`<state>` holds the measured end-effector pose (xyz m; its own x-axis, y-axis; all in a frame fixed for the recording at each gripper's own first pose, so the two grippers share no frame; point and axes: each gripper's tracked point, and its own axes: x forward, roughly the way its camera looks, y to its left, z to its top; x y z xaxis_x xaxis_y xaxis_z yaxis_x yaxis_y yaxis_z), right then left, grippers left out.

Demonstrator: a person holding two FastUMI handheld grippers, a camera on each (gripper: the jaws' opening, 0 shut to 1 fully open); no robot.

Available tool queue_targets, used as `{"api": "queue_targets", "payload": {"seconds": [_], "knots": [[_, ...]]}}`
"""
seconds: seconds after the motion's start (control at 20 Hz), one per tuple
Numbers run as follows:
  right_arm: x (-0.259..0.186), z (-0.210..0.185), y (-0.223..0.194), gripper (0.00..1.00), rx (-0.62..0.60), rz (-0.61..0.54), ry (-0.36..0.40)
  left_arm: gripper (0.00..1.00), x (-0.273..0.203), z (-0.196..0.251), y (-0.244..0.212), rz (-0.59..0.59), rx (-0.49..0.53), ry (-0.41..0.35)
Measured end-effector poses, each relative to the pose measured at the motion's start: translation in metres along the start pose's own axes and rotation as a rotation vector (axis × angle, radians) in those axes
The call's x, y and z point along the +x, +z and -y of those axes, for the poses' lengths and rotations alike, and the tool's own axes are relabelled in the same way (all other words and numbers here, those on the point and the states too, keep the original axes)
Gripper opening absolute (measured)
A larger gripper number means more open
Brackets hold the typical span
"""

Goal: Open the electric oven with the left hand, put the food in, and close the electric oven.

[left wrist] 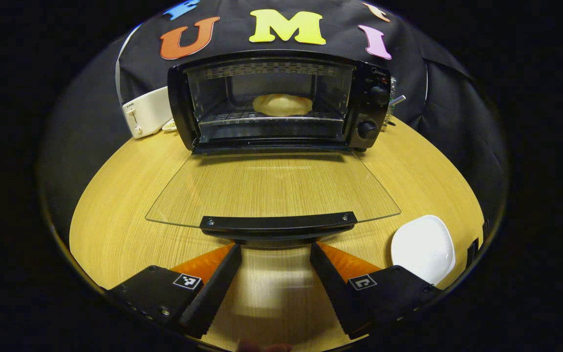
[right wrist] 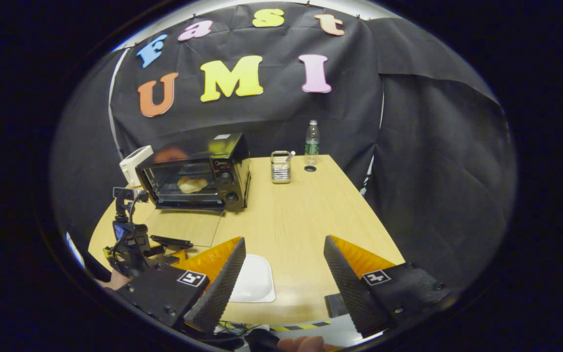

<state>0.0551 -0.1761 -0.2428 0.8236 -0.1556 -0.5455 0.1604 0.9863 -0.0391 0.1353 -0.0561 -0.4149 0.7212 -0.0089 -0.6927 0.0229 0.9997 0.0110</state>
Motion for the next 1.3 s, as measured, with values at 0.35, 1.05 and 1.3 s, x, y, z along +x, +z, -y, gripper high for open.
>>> {"api": "queue_targets", "payload": {"seconds": [0.35,1.05,1.3], "knots": [[0.002,0.010,0.011,0.98,0.043,0.026,0.001,0.95,-0.028,-0.007,0.062,0.129,0.034,0.027],[-0.067,-0.029,0.129,0.99,0.038,0.319,0.062,0.95,-0.179,-0.027,0.251,0.553,-0.018,-0.026],[-0.127,-0.074,0.156,0.98,-0.006,0.413,0.111,0.84,-0.298,-0.042,0.239,0.651,-0.006,-0.037]]}}
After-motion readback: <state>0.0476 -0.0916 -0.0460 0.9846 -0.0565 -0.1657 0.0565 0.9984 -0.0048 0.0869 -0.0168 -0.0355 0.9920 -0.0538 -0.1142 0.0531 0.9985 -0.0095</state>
